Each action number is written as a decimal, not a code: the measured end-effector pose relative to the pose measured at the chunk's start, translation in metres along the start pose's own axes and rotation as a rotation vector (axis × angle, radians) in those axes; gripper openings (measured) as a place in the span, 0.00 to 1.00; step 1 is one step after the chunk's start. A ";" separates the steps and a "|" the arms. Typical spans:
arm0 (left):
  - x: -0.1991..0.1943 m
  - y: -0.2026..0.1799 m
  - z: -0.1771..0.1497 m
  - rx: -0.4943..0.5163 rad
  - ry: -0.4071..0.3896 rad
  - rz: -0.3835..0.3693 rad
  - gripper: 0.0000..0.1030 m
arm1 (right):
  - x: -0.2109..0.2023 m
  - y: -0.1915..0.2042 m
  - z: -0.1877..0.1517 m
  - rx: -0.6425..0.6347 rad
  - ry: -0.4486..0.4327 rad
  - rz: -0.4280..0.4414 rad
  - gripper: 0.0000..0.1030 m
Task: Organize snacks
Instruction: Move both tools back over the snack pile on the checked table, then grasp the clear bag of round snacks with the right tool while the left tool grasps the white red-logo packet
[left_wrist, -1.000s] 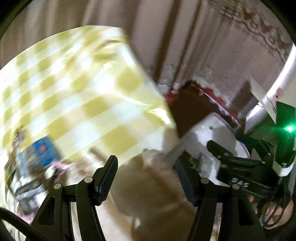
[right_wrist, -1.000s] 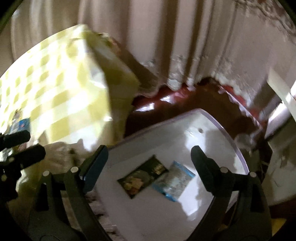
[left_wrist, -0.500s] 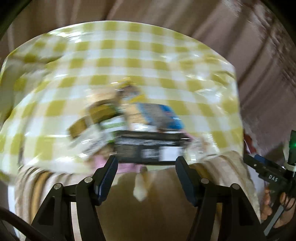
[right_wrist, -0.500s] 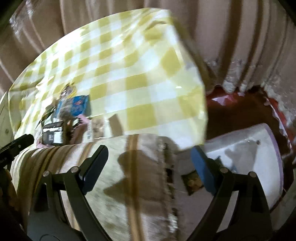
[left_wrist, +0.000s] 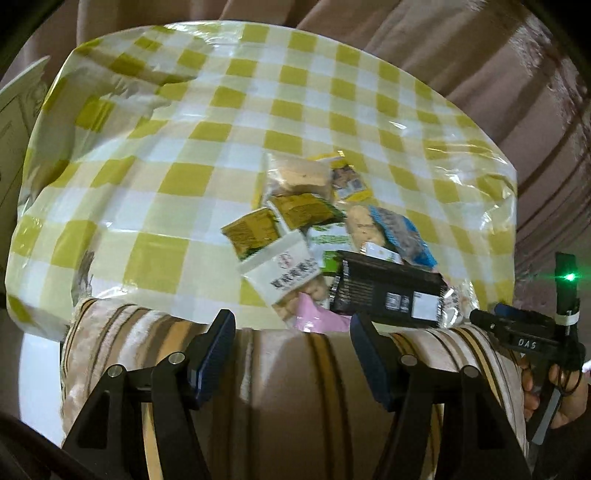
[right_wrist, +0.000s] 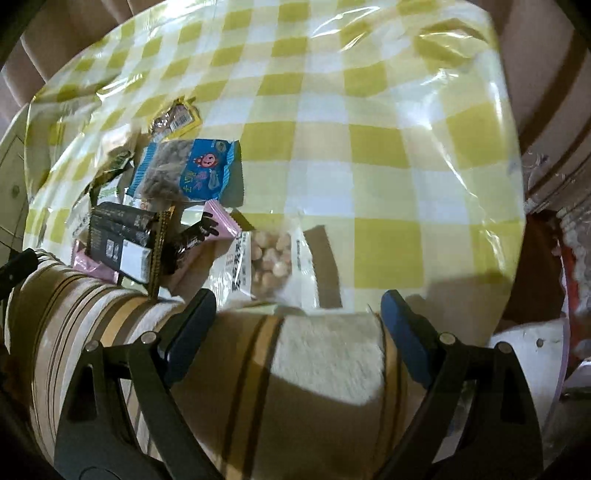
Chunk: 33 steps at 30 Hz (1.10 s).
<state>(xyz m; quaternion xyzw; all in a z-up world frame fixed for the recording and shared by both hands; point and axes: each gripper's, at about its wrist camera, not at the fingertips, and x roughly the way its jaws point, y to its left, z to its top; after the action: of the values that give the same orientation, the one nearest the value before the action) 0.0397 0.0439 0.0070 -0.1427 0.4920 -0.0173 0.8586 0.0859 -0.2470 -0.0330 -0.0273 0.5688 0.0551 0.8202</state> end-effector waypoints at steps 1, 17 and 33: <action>0.002 0.003 0.001 -0.010 0.006 0.002 0.64 | 0.005 0.002 0.002 -0.008 0.017 -0.001 0.89; 0.061 0.014 0.030 -0.028 0.215 -0.064 0.64 | 0.055 0.022 0.029 -0.081 0.111 -0.032 0.73; 0.080 -0.006 0.032 -0.010 0.241 -0.054 0.17 | 0.046 0.025 0.024 -0.077 0.007 -0.010 0.40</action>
<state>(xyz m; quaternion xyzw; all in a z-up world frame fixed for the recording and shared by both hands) 0.1085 0.0323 -0.0433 -0.1569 0.5877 -0.0548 0.7918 0.1213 -0.2170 -0.0666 -0.0618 0.5688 0.0727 0.8169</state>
